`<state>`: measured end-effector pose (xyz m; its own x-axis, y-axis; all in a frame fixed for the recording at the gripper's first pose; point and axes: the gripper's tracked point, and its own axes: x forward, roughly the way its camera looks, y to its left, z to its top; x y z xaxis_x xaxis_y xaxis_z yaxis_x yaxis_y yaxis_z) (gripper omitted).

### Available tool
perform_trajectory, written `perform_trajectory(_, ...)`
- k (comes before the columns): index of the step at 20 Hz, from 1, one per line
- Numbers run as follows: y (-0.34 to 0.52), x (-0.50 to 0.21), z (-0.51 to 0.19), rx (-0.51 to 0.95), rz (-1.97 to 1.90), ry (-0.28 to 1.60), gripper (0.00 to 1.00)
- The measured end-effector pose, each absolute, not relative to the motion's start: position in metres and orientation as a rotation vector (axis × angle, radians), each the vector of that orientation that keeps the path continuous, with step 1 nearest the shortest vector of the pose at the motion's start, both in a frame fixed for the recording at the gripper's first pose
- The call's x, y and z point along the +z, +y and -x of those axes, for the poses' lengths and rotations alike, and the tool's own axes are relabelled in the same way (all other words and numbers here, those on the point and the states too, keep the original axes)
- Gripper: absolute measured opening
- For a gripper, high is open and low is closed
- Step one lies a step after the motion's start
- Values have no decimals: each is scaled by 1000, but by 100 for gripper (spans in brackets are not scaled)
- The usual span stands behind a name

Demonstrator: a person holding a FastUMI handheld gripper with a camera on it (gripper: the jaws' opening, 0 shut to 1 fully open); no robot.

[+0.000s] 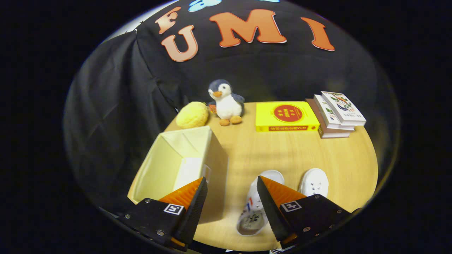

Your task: Open the storage box then place both shoes into the box .Put the left shoe in first, then the right shoe, with the right side of both shoes facing outward in a uniform manner.

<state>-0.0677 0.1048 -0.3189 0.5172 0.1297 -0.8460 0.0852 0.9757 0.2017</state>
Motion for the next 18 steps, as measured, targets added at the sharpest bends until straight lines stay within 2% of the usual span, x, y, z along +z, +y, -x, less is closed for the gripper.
perform_trajectory(4,72,-358,113,-40,-143,1105,85)
perform_trajectory(8,55,-388,148,-42,-30,1196,85)
perform_trajectory(18,51,-431,169,-2,108,1318,81)
